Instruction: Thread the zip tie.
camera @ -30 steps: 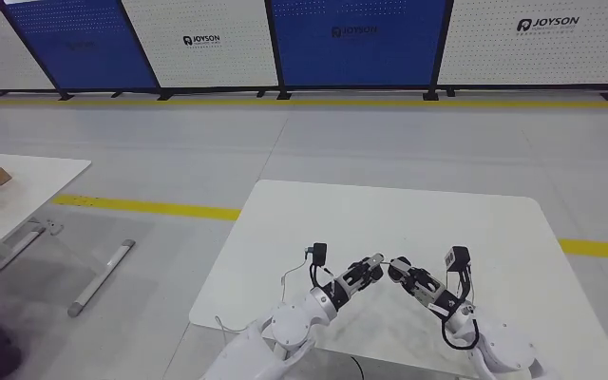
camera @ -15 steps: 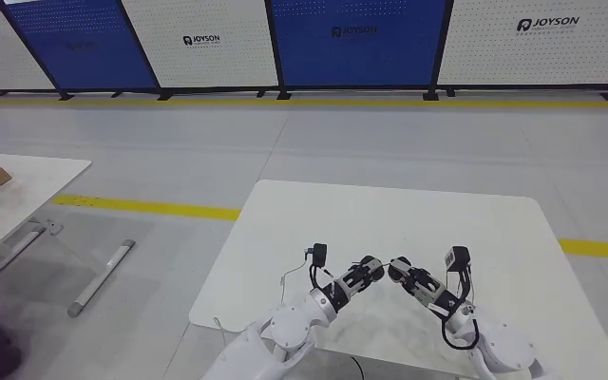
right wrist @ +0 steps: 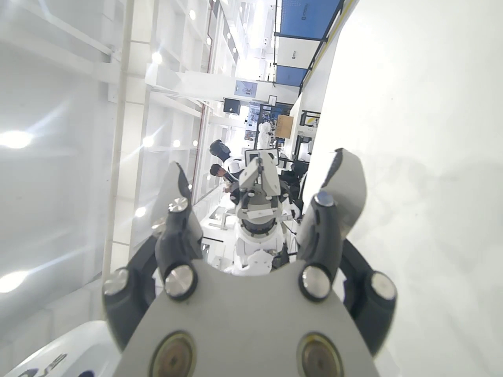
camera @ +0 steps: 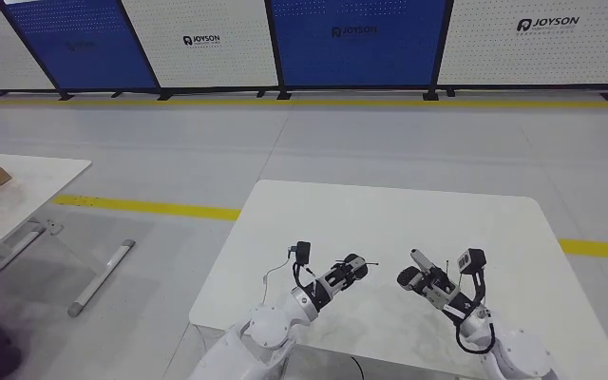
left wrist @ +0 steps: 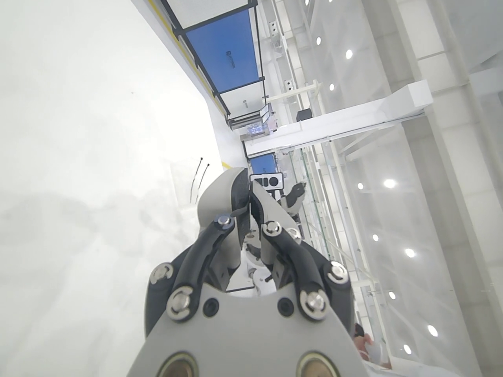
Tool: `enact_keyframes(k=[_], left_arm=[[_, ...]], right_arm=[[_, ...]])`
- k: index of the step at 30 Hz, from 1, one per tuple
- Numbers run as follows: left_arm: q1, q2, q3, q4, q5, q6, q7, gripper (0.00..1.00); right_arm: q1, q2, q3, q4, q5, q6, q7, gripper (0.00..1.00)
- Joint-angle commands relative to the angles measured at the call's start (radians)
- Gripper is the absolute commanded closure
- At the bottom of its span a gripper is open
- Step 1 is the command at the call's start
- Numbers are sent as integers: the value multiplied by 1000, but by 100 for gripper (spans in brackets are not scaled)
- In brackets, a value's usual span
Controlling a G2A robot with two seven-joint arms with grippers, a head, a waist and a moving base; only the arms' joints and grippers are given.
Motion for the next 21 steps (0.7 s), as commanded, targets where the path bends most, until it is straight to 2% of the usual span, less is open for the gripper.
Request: enact_keyframes(k=[1,5,16,19,21], left_arm=[[29,10,-29,-11,34,1,-26,100],[53,20,-55,-18,24,0,-70,100],[50,19,-52,-23,4,-5,-79,100],[50,22,-52,-58,29,-73,-91,100],[62,25,-61,-105,36,-111,-88,100]], right_arm=[[-26,5,37,-14,20,-11,4,0],[-64,11,87,-34,41,-15,8,0],[-64,11,87,-34,41,-15,8,0],[-64,11,87,-34,41,-15,8,0],[-64,11,87,-34,41,-15,8,0]])
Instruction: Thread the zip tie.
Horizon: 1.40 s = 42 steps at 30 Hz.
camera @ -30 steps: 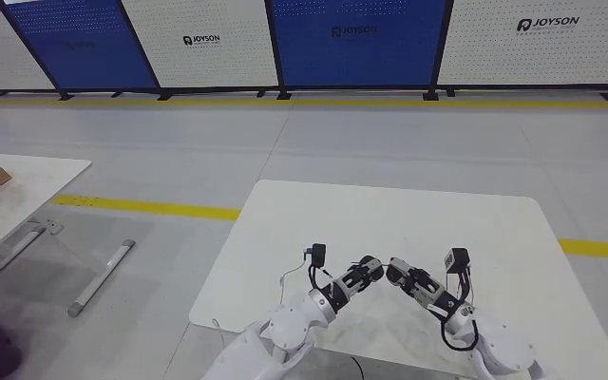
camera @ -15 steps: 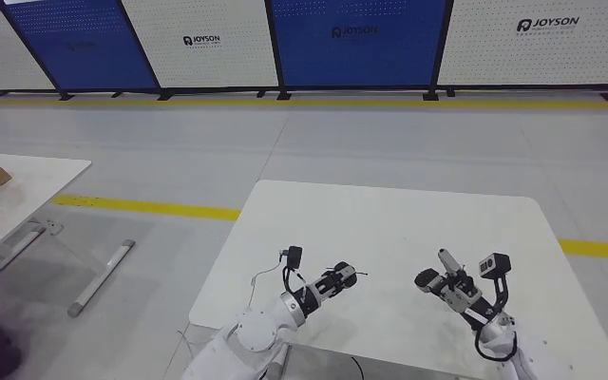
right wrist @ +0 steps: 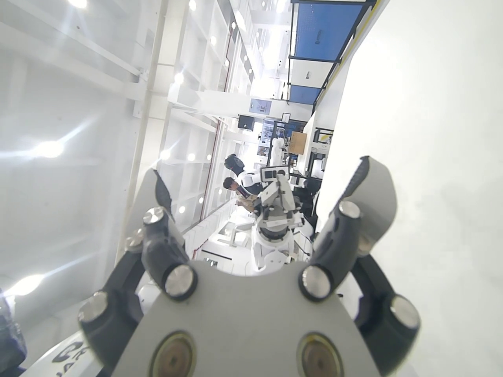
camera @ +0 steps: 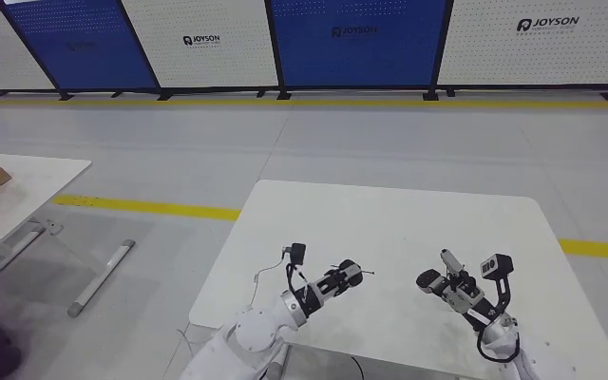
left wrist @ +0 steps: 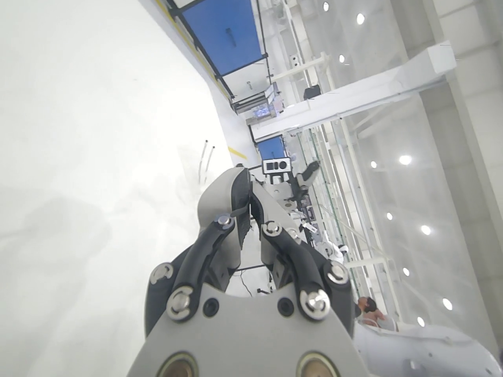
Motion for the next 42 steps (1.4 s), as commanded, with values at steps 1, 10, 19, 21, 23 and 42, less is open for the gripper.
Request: enact_keyframes(k=[1,10,19,21,23,42], left_arm=[[15,3,-10,-51,-11,-33,-1,100],[122,15,-116,-327,-112,-86,12,100],[156,10,-148,-388,-54,-86,52,100],[153,9,-144,-379,-53,-86,51,100],[150,7,-137,-374,-70,-86,48,100],[161,-25,-197,-395,-218,-86,96,100]], right_arm=[[0,0,0,0,0,0,0,0],[0,0,0,0,0,0,0,0],[0,0,0,0,0,0,0,0],[0,0,0,0,0,0,0,0],[0,0,0,0,0,0,0,0],[0,0,0,0,0,0,0,0]])
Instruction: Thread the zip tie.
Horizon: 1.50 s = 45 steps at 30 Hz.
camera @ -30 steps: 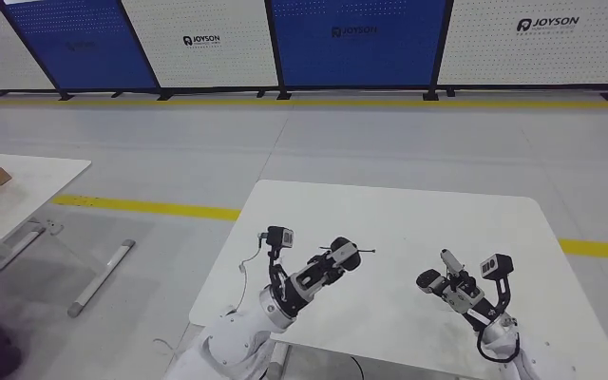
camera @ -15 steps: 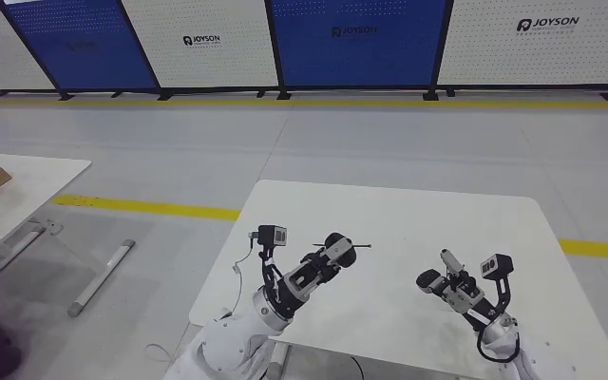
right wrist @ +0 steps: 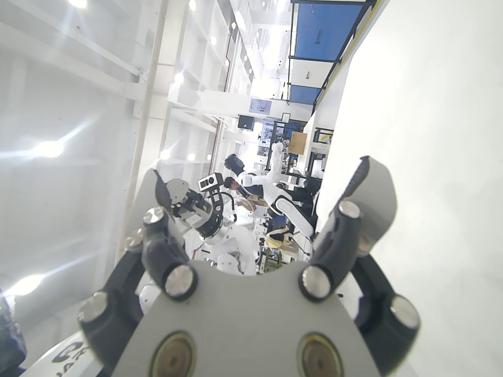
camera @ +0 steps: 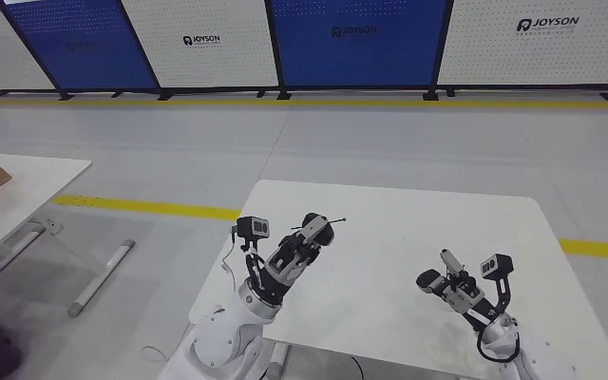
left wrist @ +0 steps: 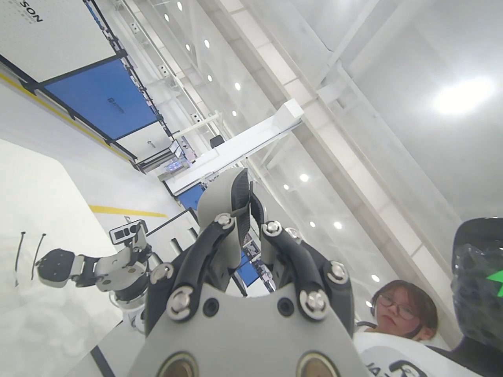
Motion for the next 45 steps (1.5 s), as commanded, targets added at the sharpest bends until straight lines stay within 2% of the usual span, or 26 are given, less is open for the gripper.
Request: enact_keyframes(k=[1,3,5,8,11,13,16,19,20,22,26,29,31,39,43,45], left_arm=[[0,0,0,0,0,0,0,100],[-9,-1,-1,2,7,1,21,100],[-20,-7,7,0,39,0,87,100],[-29,-11,25,0,70,0,115,100],[-33,-12,34,8,93,0,95,100],[-36,-8,28,19,117,9,53,100],[-30,0,20,34,211,57,-22,100],[-23,7,16,44,307,110,-66,100],[-26,8,18,45,327,122,-68,100],[-27,7,40,66,310,148,-75,100],[-48,6,71,156,335,187,-76,100],[-66,3,100,213,347,197,-55,100],[-69,1,111,224,326,198,-47,100],[-69,1,111,224,326,198,-47,100],[-88,2,126,264,420,229,-24,100],[-94,3,133,278,451,229,-13,100]], right_arm=[[0,0,0,0,0,0,0,0],[0,0,0,0,0,0,0,0],[0,0,0,0,0,0,0,0],[0,0,0,0,0,0,0,0],[0,0,0,0,0,0,0,0],[0,0,0,0,0,0,0,0],[0,0,0,0,0,0,0,0],[0,0,0,0,0,0,0,0],[0,0,0,0,0,0,0,0],[0,0,0,0,0,0,0,0],[0,0,0,0,0,0,0,0],[0,0,0,0,0,0,0,0],[0,0,0,0,0,0,0,0],[0,0,0,0,0,0,0,0],[0,0,0,0,0,0,0,0],[0,0,0,0,0,0,0,0]])
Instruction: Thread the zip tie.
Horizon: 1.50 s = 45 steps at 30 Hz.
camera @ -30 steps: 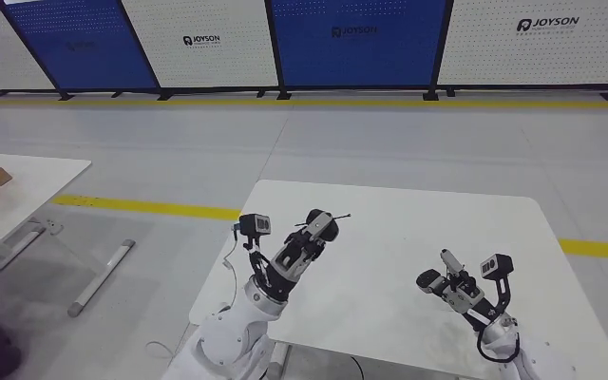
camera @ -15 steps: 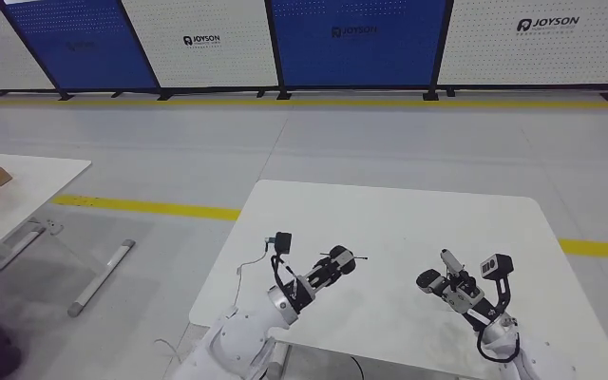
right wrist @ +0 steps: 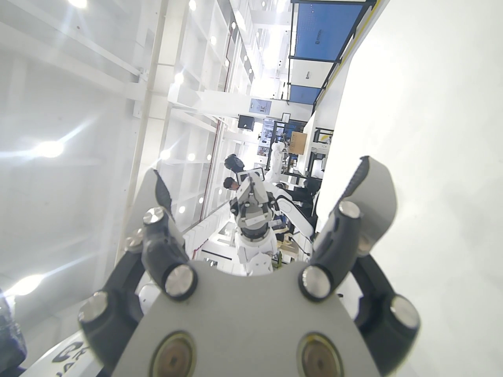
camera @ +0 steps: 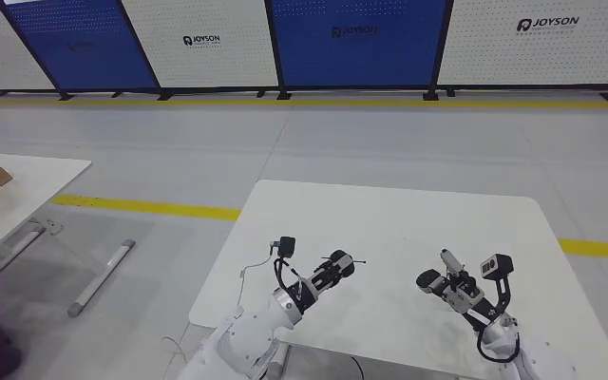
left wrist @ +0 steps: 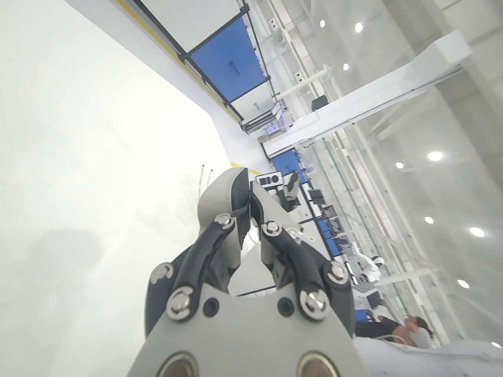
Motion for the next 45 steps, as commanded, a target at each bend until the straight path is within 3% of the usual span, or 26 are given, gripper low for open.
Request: enact_keyframes(k=[1,3,6,9,13,16,19,21,24,26,30,33,35,37,40,45], left_arm=[[-7,0,4,19,35,2,19,100],[-13,-1,12,27,29,-3,28,100],[-32,-3,16,19,-49,-36,5,100],[-30,-1,-2,-46,-106,-89,-10,100],[17,4,-43,-165,-129,-130,27,100],[68,9,-83,-248,-155,-184,47,100],[120,14,-124,-294,-147,-230,62,100],[139,17,-135,-312,-144,-230,53,100],[139,19,-135,-293,-114,-228,32,100],[127,19,-104,-260,-90,-201,8,100],[71,13,-24,-172,-48,-149,-16,100],[18,6,20,-90,5,-106,21,100],[0,0,64,-42,4,-92,38,100],[-18,-2,77,-5,14,-84,41,100],[-35,-3,97,23,21,-74,27,100],[-40,-4,107,25,12,-69,26,100]], right_arm=[[0,0,0,0,0,0,0,0],[0,0,0,0,0,0,0,0],[0,0,0,0,0,0,0,0],[0,0,0,0,0,0,0,0],[0,0,0,0,0,0,0,0],[0,0,0,0,0,0,0,0],[0,0,0,0,0,0,0,0],[0,0,0,0,0,0,0,0],[0,0,0,0,0,0,0,0],[0,0,0,0,0,0,0,0],[0,0,0,0,0,0,0,0],[0,0,0,0,0,0,0,0],[0,0,0,0,0,0,0,0],[0,0,0,0,0,0,0,0],[0,0,0,0,0,0,0,0],[0,0,0,0,0,0,0,0]])
